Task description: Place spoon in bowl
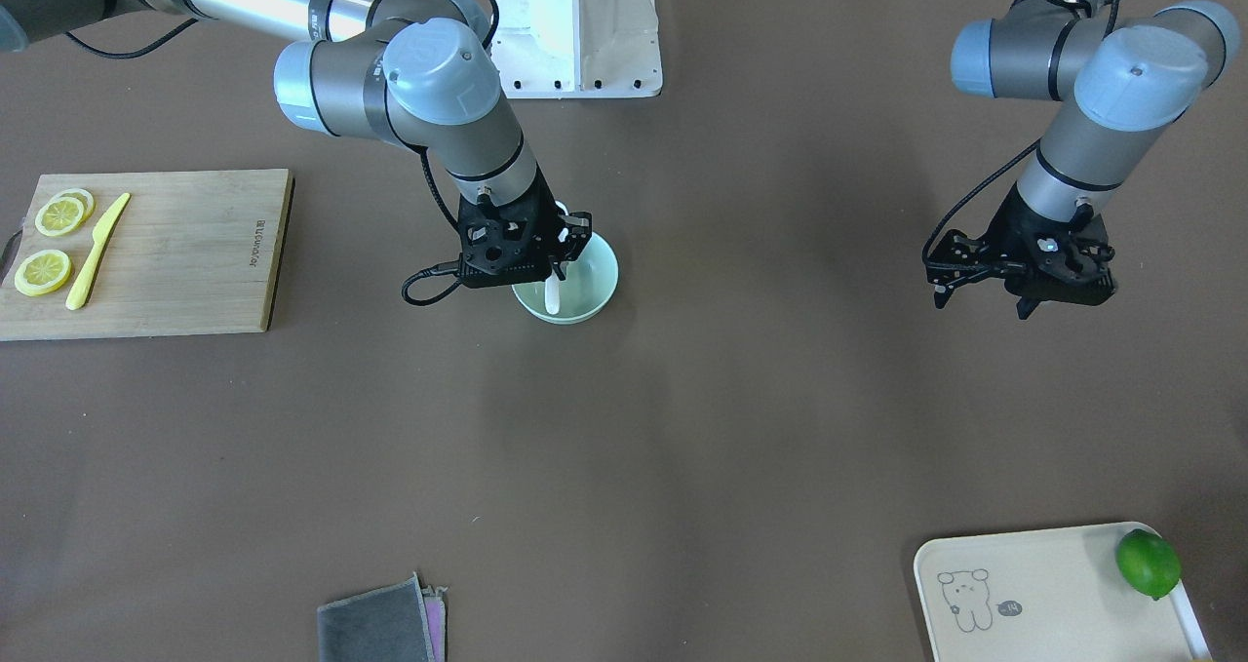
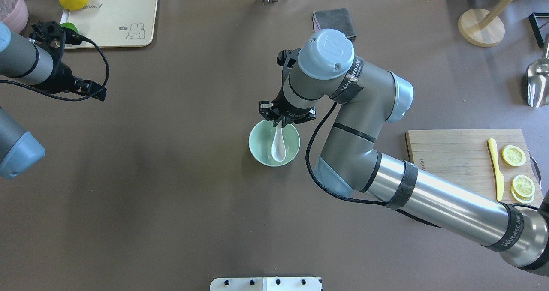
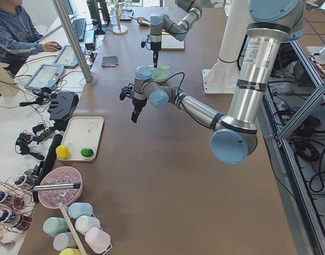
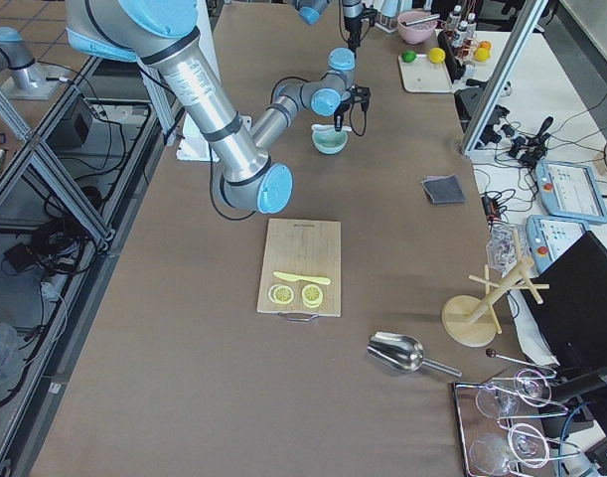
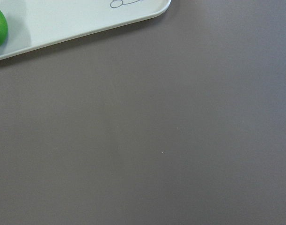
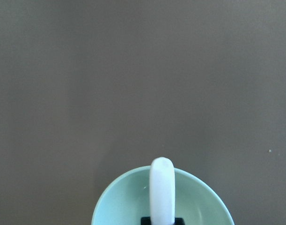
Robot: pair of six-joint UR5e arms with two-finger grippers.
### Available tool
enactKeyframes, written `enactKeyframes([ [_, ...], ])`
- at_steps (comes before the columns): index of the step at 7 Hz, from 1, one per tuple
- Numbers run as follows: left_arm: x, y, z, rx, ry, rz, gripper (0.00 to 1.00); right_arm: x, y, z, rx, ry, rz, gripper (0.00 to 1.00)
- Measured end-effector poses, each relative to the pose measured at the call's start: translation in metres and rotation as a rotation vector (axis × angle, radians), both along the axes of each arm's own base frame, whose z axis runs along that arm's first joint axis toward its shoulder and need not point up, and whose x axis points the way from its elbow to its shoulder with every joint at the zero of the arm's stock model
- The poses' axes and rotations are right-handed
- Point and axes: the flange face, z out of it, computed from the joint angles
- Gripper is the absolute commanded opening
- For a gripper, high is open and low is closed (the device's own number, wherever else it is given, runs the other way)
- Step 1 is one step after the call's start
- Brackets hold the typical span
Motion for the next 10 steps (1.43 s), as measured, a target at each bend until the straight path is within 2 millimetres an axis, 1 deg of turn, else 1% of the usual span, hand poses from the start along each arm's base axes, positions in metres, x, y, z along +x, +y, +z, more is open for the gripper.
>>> enactKeyframes([
  [3, -0.001, 0.000, -0.004, 0.001, 0.006, -0.007, 0.97, -0.017, 0.010, 0.003, 0.064, 0.039, 0.060, 0.00],
  [4, -0.001, 0.000, -0.005, 0.001, 0.007, -0.008, 0.97, -0.021, 0.013, 0.004, 0.084, 0.038, 0.074, 0.12],
  [5, -0.001, 0.000, -0.007, 0.003, 0.009, -0.008, 0.97, -0.025, 0.017, 0.005, 0.100, 0.028, 0.081, 0.45],
  [6, -0.001, 0.000, -0.008, 0.004, 0.010, -0.009, 0.97, -0.028, 0.019, 0.006, 0.104, 0.022, 0.085, 0.99],
  [9, -0.004, 0.003, -0.014, 0.013, 0.016, -0.011, 0.97, -0.028, 0.021, 0.008, 0.103, 0.021, 0.089, 1.00],
  [10, -0.005, 0.003, -0.015, 0.015, 0.018, -0.012, 0.97, -0.022, 0.019, 0.010, 0.105, 0.019, 0.093, 1.00],
])
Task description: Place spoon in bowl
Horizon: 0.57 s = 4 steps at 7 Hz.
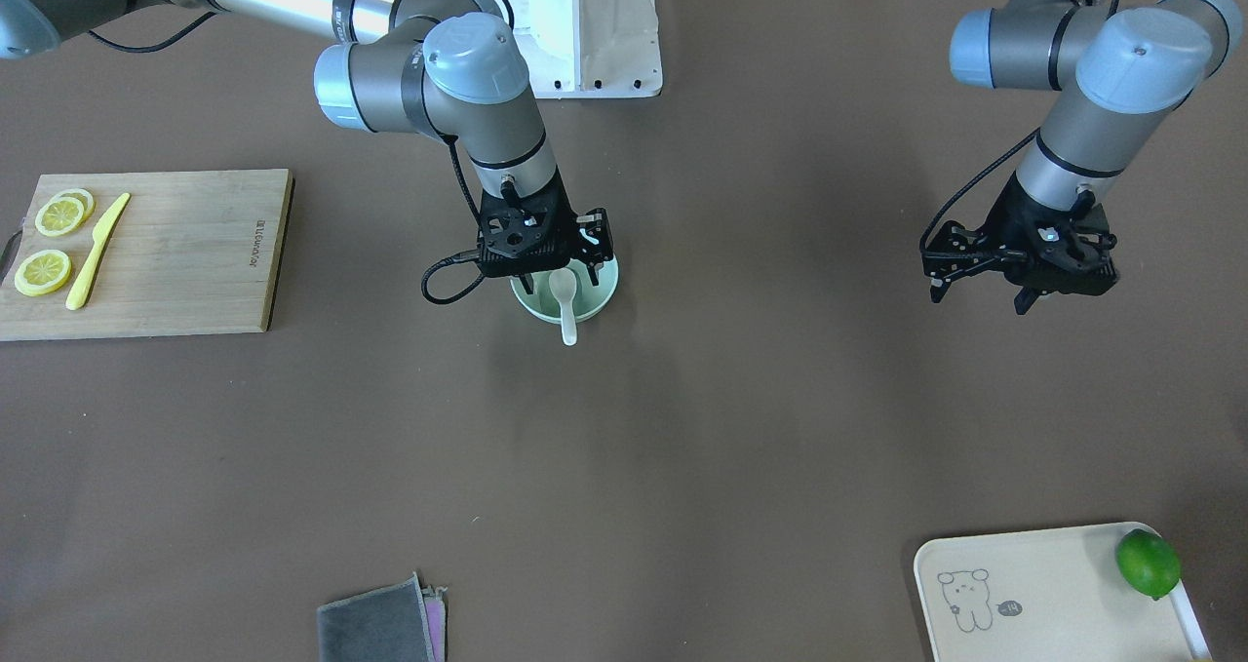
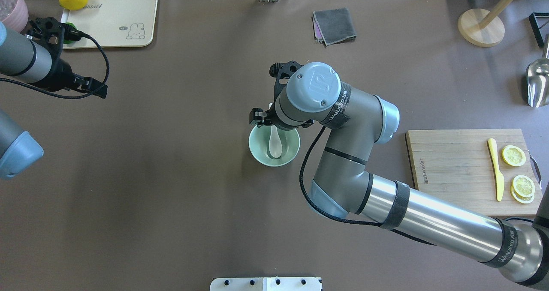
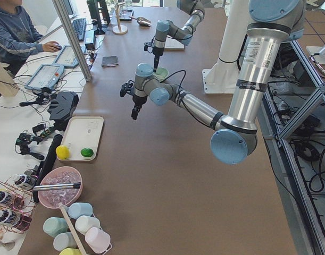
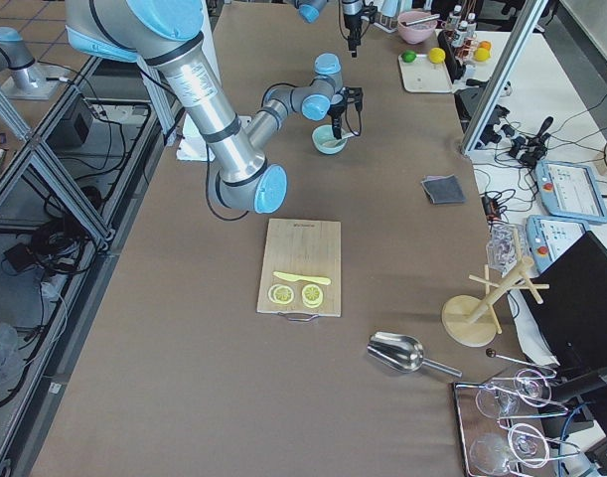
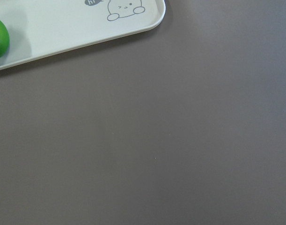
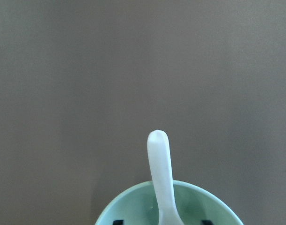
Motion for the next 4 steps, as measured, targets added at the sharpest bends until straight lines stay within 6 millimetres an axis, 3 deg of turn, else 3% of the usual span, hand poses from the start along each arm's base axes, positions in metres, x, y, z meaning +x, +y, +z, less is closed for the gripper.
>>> enactKeyframes([
  [1, -0.006, -0.001, 0.000, -0.003, 0.004, -0.001, 0.97, 0.018, -0.006, 0.011, -0.004, 0.002, 0.009, 1.00],
  [2, -0.022, -0.004, 0.007, -0.004, 0.001, 0.005, 0.97, 0.052, -0.017, 0.033, -0.018, 0.009, 0.007, 1.00],
  [4, -0.086, -0.011, 0.050, 0.027, -0.038, 0.072, 0.97, 0.160, -0.047, 0.107, -0.014, 0.051, -0.046, 1.00],
])
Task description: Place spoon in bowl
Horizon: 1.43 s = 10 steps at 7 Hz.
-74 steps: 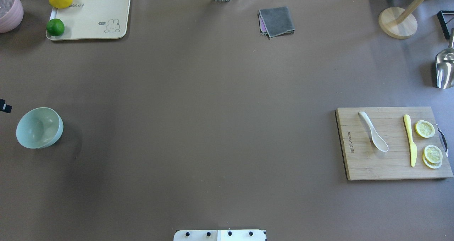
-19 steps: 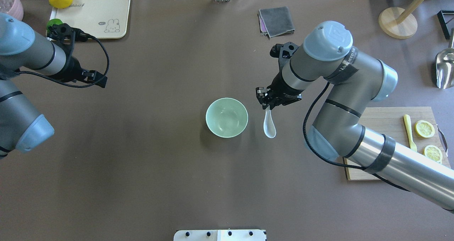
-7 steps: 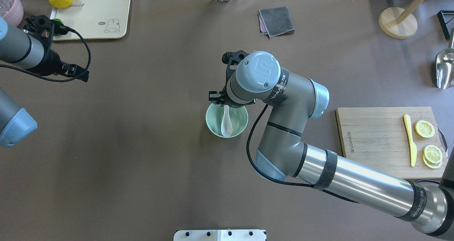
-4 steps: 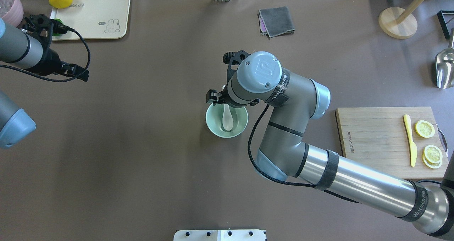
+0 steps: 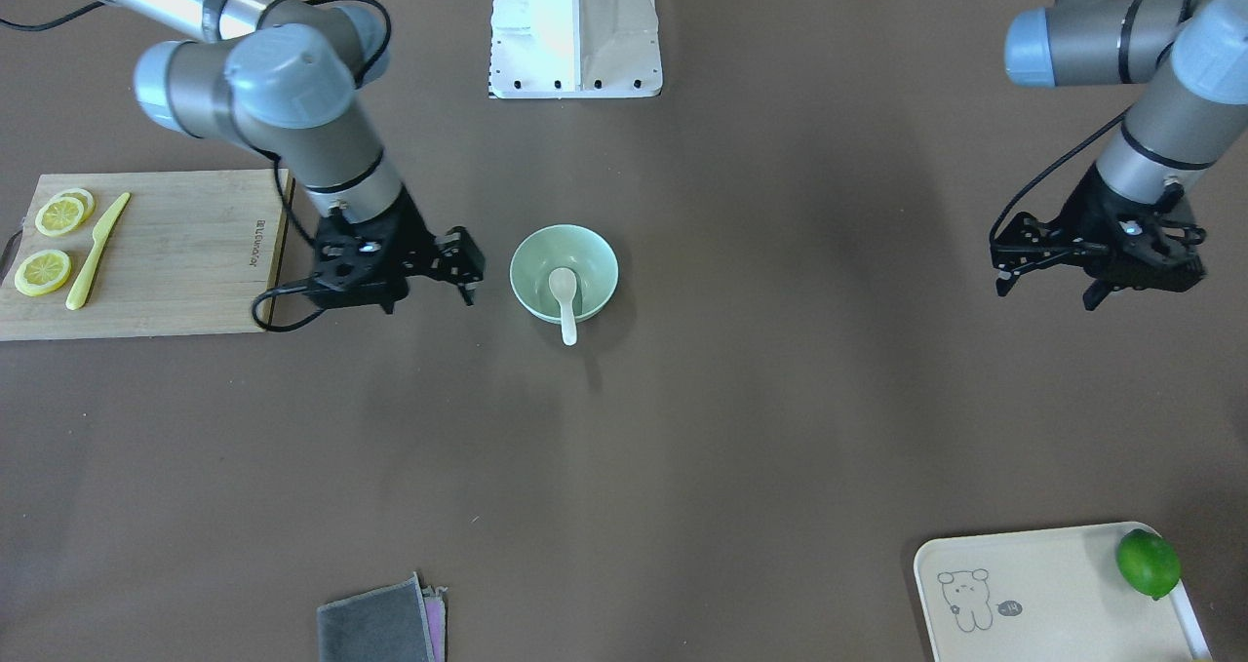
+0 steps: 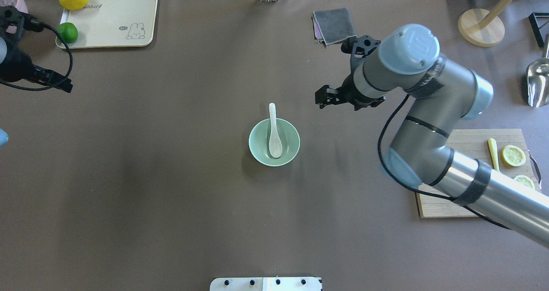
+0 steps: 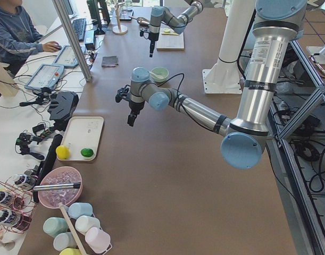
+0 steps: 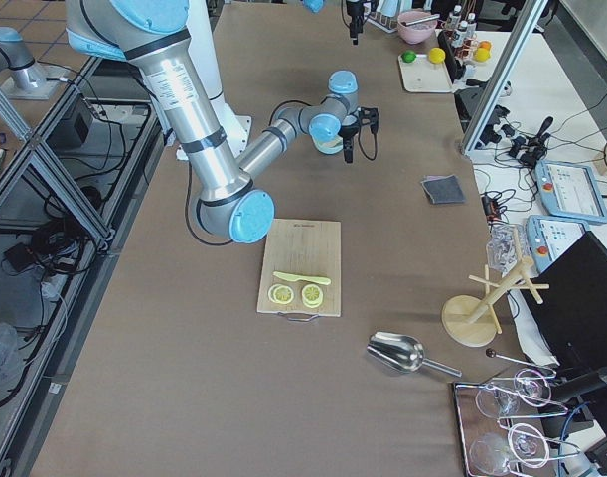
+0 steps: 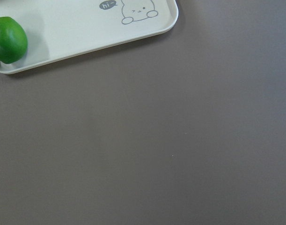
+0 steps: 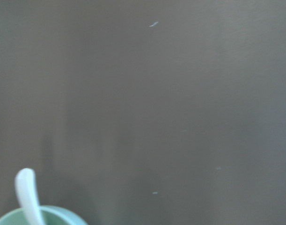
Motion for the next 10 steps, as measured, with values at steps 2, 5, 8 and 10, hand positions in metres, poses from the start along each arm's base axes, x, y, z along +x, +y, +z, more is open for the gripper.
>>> enactKeyframes([
  [2, -0.094, 0.001, 0.071, 0.002, -0.023, 0.053, 0.97, 0.138, -0.016, 0.095, 0.028, 0.060, -0.052, 1.00],
  [5, -0.215, 0.043, 0.174, -0.042, -0.025, 0.044, 0.97, 0.330, -0.012, 0.235, 0.080, 0.185, -0.158, 1.00],
  [8, -0.247, 0.075, 0.211, -0.094, -0.023, 0.007, 0.98, 0.427, -0.003, 0.328, 0.053, 0.237, -0.241, 1.00],
  [10, -0.250, 0.077, 0.206, -0.087, -0.020, -0.003, 0.98, 0.438, 0.003, 0.357, 0.027, 0.241, -0.260, 1.00],
])
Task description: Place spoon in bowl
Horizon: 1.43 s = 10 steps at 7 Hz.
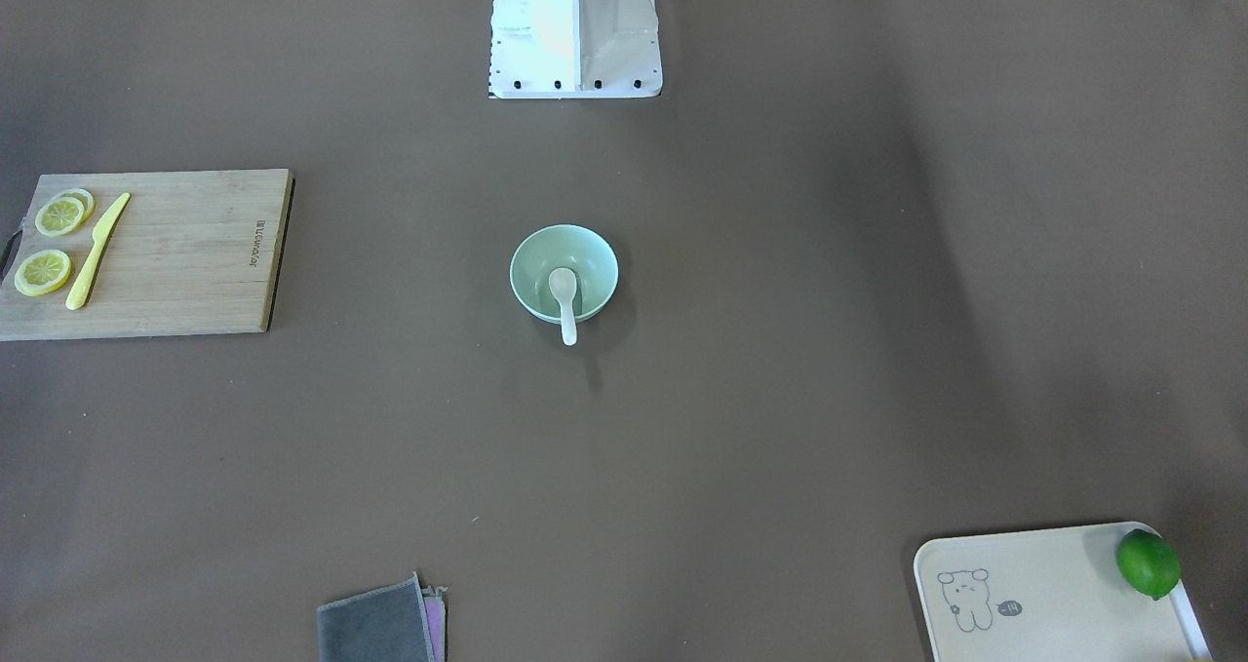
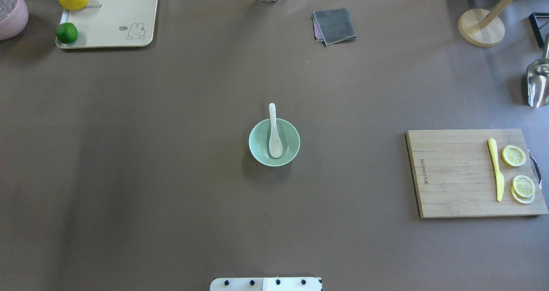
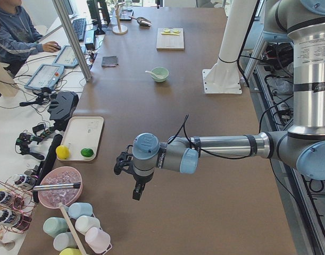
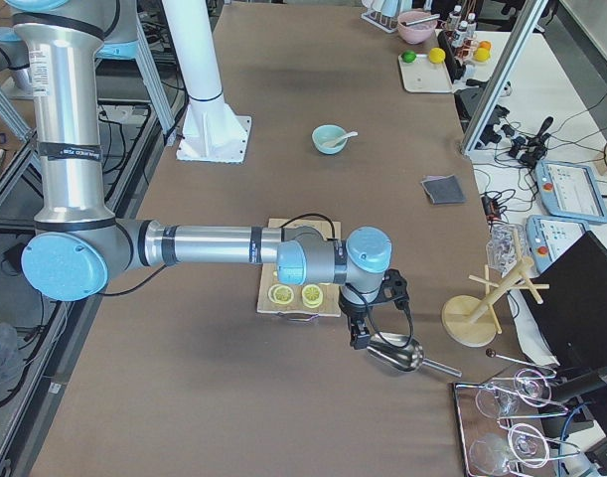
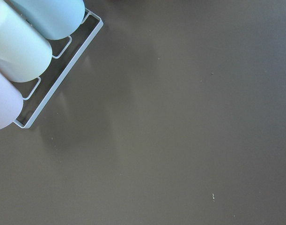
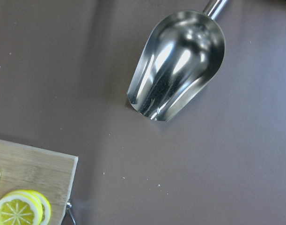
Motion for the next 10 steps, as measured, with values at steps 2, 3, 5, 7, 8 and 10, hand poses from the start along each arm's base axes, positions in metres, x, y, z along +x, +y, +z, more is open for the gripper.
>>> enactKeyframes([
  [2, 0.0009, -0.0018, -0.0066, 0.008, 0.019, 0.002, 0.98, 0.0019, 0.0014, 0.0065, -0.011, 0.000, 0.001, 1.00],
  [3, 0.0013, -0.0007, -0.0061, 0.006, 0.027, 0.003, 0.98, 0.0020, 0.0007, 0.0061, -0.012, 0.000, 0.004, 1.00],
  [5, 0.0014, 0.0004, -0.0037, 0.003, 0.029, 0.004, 0.98, 0.0020, -0.0014, 0.0042, -0.012, 0.000, 0.008, 1.00],
  [7, 0.0017, -0.0013, -0.0058, 0.009, 0.027, 0.006, 0.98, 0.0019, -0.0035, 0.0015, -0.008, -0.001, 0.010, 1.00],
  [8, 0.0020, -0.0028, -0.0077, 0.013, 0.027, 0.007, 0.98, 0.0019, -0.0039, 0.0004, -0.006, -0.001, 0.010, 1.00],
  [10, 0.0017, -0.0026, -0.0070, 0.016, 0.023, 0.008, 0.98, 0.0018, -0.0044, -0.0017, -0.002, -0.002, 0.011, 1.00],
])
